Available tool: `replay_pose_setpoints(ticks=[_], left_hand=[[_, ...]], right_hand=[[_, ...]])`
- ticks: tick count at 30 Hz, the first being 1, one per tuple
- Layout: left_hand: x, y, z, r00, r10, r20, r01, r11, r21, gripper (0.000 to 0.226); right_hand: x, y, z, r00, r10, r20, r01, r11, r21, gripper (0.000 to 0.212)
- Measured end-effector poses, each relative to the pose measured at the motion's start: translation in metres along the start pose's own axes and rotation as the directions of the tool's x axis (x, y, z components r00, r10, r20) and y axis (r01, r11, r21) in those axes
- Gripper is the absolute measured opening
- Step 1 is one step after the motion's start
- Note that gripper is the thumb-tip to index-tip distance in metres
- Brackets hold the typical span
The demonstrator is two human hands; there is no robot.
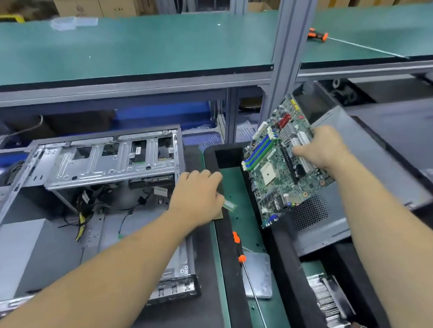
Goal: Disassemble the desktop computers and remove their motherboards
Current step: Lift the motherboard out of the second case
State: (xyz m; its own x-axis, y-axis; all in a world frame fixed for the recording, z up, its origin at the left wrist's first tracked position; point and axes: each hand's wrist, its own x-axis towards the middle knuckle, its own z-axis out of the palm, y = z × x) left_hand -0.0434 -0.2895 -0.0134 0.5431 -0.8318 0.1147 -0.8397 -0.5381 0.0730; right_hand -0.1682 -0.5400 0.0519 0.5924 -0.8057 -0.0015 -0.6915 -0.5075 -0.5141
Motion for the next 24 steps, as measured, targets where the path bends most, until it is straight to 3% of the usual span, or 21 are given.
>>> replay_pose_setpoints(ticks=[4,9,17,24], left_hand=[[-0.001,0.001,0.002,0.999,0.044,0.005,-0.043,0.997,-0.058,0.030],[-0.005,-0.006,-0.002,0.997,-0.069,-0.028,0.051,0.906,-0.420,0.028],[-0.003,-0.003,-0.001,1.000,0.003,0.010,0.000,0.973,-0.229,0.024],[-0.003,-0.003,-0.001,1.000,-0.008,0.005,0.009,0.971,-0.239,0.020]], right_hand=[[0.019,-0.001,0.029,0.998,0.024,0.066,-0.023,1.000,-0.015,0.045],[0.036,0.001,0.065,0.990,0.039,0.138,-0.033,0.999,-0.039,0.042],[0.035,0.027,0.108,0.979,0.076,0.190,-0.079,0.997,0.011,0.040],[0.037,0.030,0.105,0.975,0.098,0.202,-0.075,0.991,-0.115,0.068]])
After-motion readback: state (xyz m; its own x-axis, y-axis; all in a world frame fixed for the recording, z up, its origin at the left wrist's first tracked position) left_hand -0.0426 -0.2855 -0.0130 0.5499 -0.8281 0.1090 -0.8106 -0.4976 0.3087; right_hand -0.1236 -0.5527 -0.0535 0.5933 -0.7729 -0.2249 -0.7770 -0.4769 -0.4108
